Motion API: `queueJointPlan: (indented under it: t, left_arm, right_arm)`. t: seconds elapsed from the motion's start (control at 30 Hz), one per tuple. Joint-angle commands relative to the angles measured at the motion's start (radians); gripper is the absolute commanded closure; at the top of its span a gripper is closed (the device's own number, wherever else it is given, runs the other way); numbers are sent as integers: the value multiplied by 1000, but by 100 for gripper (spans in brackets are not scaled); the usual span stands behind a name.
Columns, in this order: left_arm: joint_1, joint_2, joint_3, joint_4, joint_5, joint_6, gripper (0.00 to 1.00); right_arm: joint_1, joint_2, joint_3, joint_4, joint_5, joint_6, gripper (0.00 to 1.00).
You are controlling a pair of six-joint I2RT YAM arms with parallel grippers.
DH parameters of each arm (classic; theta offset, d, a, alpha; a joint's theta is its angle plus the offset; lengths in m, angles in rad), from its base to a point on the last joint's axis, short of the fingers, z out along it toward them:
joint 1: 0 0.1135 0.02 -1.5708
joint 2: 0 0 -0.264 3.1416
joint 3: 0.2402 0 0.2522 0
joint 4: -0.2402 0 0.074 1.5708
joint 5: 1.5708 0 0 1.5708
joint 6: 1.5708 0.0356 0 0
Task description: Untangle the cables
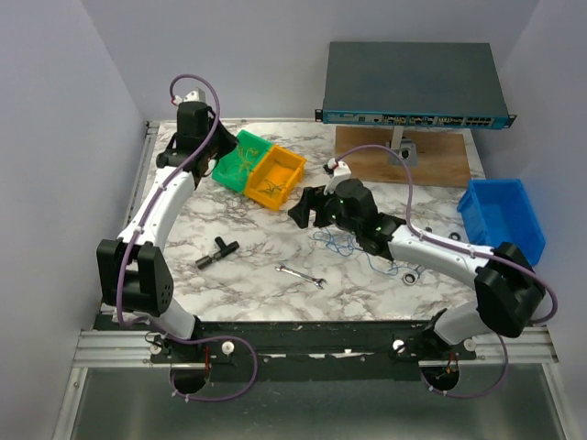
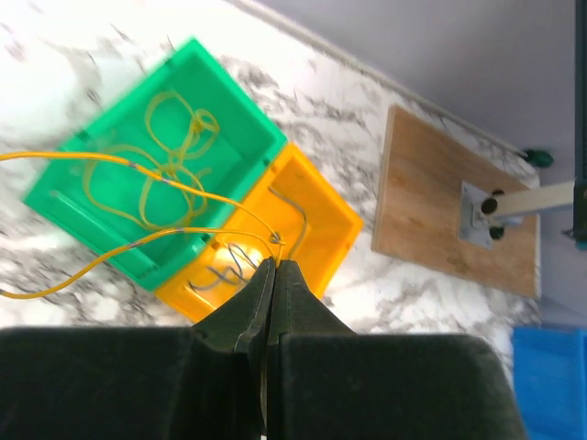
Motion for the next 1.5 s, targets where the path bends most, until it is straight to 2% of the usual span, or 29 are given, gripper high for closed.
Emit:
queueJointPlan:
  t: [0.0,0.13,0.3,0.63,0.7,0.83,0.93,1.03,1.2,1.3,1.4,1.47]
  left_arm:
    - [7,-28,106,-56,-176,132,100]
    - [7,4,145,5,-245,152,100]
    - [7,91,238,70,-263,152,100]
    - [7,267,373,225,-335,192,100]
    - [7,301,364,256,-344,175,100]
    - [7,322,219,436,-376,125,100]
    - [1,348,182,457,-407,99,100]
    - [-13,375,179,420,-416,84,100]
    - [-49,432,234,224,-417,34,100]
    - [-50,489,307,84,-347,-21,100]
    - [-58,524,346,29,-258,-10,100]
    - [-66,564,419,-73,-247,-5,100]
  right_arm:
    - [-8,-90,-71,74,114,-26,20]
    - [-10,-151,-115,90,144,-44,20]
    - [-11,-206,-165,132,184,-68,20]
    - [-26,-237,-220,201,212,-71,20]
    - [-28,-242,-236,225,210,-69,20]
    - [-34,-256,-259,245,207,-66,21]
    - [-39,-273,-276,258,207,-62,21]
    - [-44,-294,-290,271,206,-57,21]
    - [-52,-315,-298,274,204,-50,22]
    - [-53,-332,-308,274,205,-47,22]
    - [-57,-349,-316,273,213,-46,22]
    - [-59,-358,-319,270,214,-44,22]
